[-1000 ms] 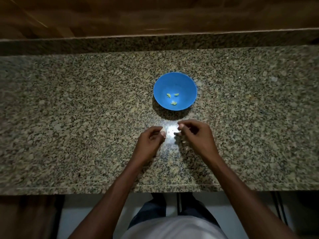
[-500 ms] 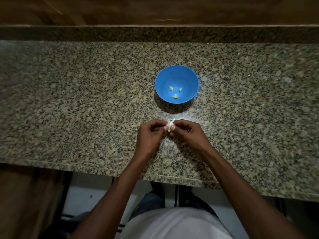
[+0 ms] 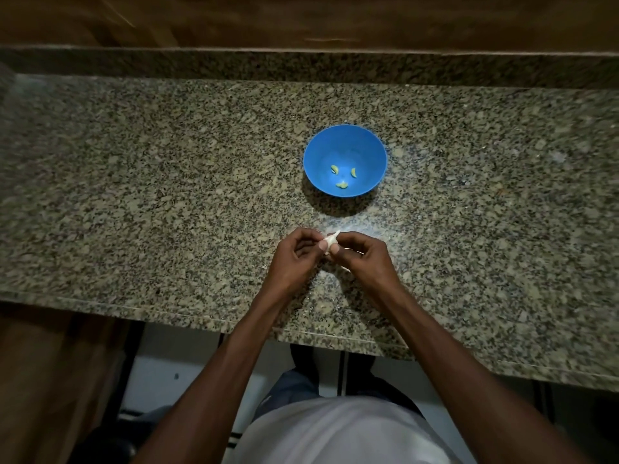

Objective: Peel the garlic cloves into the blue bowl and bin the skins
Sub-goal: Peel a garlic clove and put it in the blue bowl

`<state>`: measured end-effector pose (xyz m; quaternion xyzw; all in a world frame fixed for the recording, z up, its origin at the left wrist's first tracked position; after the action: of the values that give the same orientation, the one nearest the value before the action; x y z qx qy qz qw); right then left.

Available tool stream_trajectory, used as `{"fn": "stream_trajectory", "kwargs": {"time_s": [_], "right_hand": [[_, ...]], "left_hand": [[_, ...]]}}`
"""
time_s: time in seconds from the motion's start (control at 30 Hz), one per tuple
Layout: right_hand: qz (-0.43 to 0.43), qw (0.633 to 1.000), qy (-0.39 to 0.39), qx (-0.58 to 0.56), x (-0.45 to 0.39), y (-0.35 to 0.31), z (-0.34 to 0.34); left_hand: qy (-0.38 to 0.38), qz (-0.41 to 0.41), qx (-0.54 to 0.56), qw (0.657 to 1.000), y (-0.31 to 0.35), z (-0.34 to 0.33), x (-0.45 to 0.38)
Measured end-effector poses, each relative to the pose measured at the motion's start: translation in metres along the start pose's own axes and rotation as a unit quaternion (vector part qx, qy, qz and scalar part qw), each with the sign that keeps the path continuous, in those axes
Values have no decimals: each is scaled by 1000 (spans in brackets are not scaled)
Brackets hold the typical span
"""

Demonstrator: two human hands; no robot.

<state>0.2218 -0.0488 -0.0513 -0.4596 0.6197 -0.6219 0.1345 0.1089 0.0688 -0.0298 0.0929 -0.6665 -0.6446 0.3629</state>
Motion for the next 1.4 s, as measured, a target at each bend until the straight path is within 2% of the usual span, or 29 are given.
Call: {"fn": "stream_trajectory", "kwargs": {"time_s": [0.13, 0.4, 0.53, 0.67, 0.8, 0.87, 0.93, 1.03, 1.13, 1.2, 1.27, 1.33, 1.4], "right_hand": [[6, 1000, 18, 8, 3, 8, 0], [40, 992, 57, 104, 5, 8, -2], [0, 998, 67, 18, 10, 16, -7], [-50, 995, 39, -75, 12, 22, -14], [-83, 990, 43, -104, 8, 26, -12], [-55, 996, 56, -33, 3, 17, -5], [-5, 990, 67, 120, -4, 0, 3], [75, 933, 56, 347, -15, -29, -1], [114, 875, 35, 468, -18, -40, -13], [145, 860, 64, 486, -10, -54, -12], [165, 880, 60, 442, 1, -65, -15], [107, 916, 0, 386, 5, -59, -24], [57, 928, -35, 365, 9, -48, -29]], "left_hand": [[-11, 12, -19, 1000, -8, 0, -2], [-19, 39, -37, 998, -15, -1, -2], [-40, 31, -40, 998, -14, 1, 1], [-61, 12, -40, 997, -12, 1, 4], [-17, 37, 13, 999, -16, 6, 6], [35, 70, 93, 993, -22, 11, 9], [70, 86, 167, 980, -28, 18, 10], [85, 88, 164, 979, -32, 28, 15], [84, 68, 150, 983, -29, 34, 19], [69, 57, 135, 987, -26, 35, 19], [43, 50, 107, 992, -21, 31, 17], [13, 42, 88, 995, -13, 24, 17], [-6, 22, 65, 998, -4, 18, 15]]}}
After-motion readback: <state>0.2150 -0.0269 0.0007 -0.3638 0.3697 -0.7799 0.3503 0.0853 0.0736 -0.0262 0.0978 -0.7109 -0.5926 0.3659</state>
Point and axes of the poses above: each hand's wrist, its own x-axis away from the middle knuckle, its own z-axis out of the back of the hand, y = z × x, the point moved 9 cm from there along -x, towards the middle knuckle, and after that the axes turned 6 degrees about -y, right-handed, at the moved point
